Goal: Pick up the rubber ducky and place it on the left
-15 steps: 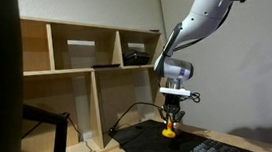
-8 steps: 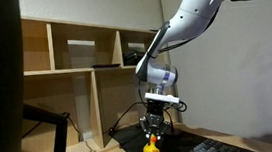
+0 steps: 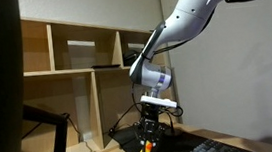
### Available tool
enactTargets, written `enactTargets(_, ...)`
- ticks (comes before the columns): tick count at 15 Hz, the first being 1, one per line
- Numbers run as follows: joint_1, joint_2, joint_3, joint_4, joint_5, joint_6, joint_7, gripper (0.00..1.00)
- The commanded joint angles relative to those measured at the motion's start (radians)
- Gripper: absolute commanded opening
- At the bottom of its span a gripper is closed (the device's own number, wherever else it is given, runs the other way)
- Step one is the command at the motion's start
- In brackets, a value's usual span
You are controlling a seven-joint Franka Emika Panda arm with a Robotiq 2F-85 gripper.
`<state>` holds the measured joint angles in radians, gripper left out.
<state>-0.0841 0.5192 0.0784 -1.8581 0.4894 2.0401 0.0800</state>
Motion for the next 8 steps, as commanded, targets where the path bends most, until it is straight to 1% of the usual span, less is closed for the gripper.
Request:
enactTargets(1, 0.084, 0.034, 0.013, -0.022, -0.052, 0.108, -0.034, 0.06)
enactTargets(5, 0.186, 0.094, 0.026, -0.014, -0.157, 0.337, -0.027, 0.06)
enactTargets(8, 0.252, 0.117, 0.006, -0.027, -0.265, 0.501, 0.001, 0.06)
